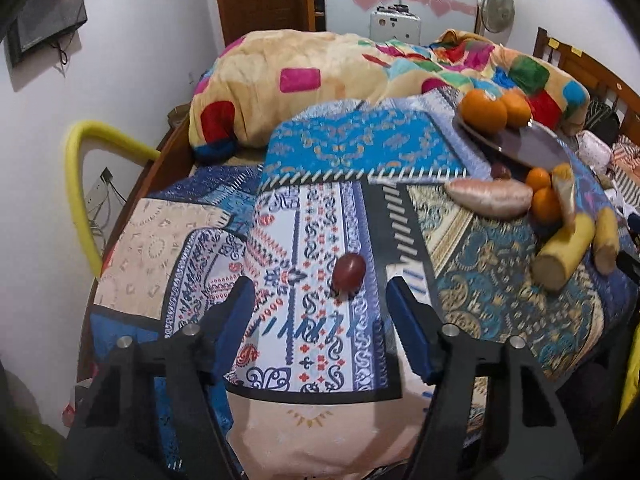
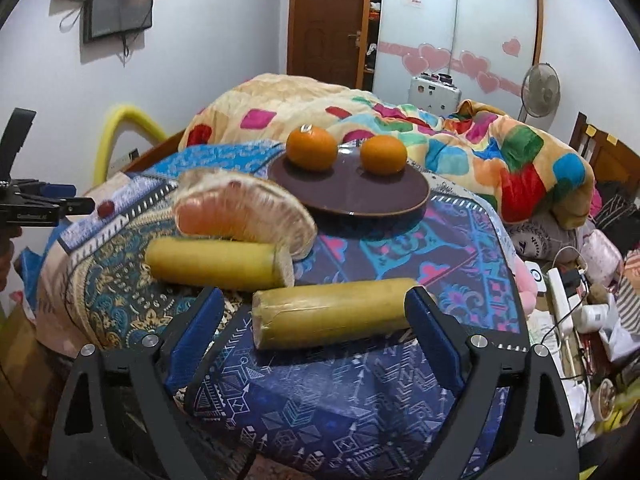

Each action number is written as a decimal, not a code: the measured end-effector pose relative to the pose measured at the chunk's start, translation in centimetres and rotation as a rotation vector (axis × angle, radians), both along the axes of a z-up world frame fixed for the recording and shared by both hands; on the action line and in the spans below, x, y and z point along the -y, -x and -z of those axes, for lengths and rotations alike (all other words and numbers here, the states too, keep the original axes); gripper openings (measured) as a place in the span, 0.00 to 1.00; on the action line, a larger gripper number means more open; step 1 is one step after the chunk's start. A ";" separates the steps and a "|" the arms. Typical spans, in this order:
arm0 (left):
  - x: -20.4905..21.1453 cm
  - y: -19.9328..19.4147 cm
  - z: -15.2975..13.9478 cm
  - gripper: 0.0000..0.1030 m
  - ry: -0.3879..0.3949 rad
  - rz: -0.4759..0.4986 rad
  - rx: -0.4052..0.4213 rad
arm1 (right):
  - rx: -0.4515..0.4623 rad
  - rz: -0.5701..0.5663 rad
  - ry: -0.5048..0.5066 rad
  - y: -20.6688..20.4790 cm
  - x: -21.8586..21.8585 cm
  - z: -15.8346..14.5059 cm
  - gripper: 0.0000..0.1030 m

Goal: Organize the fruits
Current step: 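Grasp the small dark red fruit with the left gripper while the right gripper moves to a yellow cylindrical fruit, then grasp the yellow cylindrical fruit with the right gripper and lift it upright, then carry the yellow fruit with the right gripper while the left gripper carries the red fruit over the plate, then lower both fruits onto the plate and open both grippers, then move the right gripper to a second yellow cylindrical fruit while the left gripper moves toward the pomelo wedge, then grasp the second yellow cylindrical fruit with the right gripper and lift it, then grasp the peeled pomelo wedge with the left gripper while the right gripper holds the yellow fruit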

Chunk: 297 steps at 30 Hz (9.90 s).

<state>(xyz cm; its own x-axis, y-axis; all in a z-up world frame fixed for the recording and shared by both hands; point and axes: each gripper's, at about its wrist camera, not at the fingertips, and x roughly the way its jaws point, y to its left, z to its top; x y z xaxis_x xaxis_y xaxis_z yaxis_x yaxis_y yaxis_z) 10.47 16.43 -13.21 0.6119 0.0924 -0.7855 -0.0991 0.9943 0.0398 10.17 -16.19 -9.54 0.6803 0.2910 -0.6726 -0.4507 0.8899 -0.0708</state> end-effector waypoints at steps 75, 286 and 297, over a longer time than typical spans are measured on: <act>13.8 -10.3 -4.9 0.18 0.087 0.255 0.152 | -0.090 0.045 -0.113 -7.6 5.4 -2.8 0.35; 19.9 -6.1 -0.5 0.30 0.104 0.281 0.047 | -0.194 -0.027 -0.091 -4.8 6.4 1.6 0.34; 21.0 -4.9 -0.6 0.29 0.111 0.330 0.048 | -0.177 -0.045 -0.098 -5.5 5.8 2.1 0.34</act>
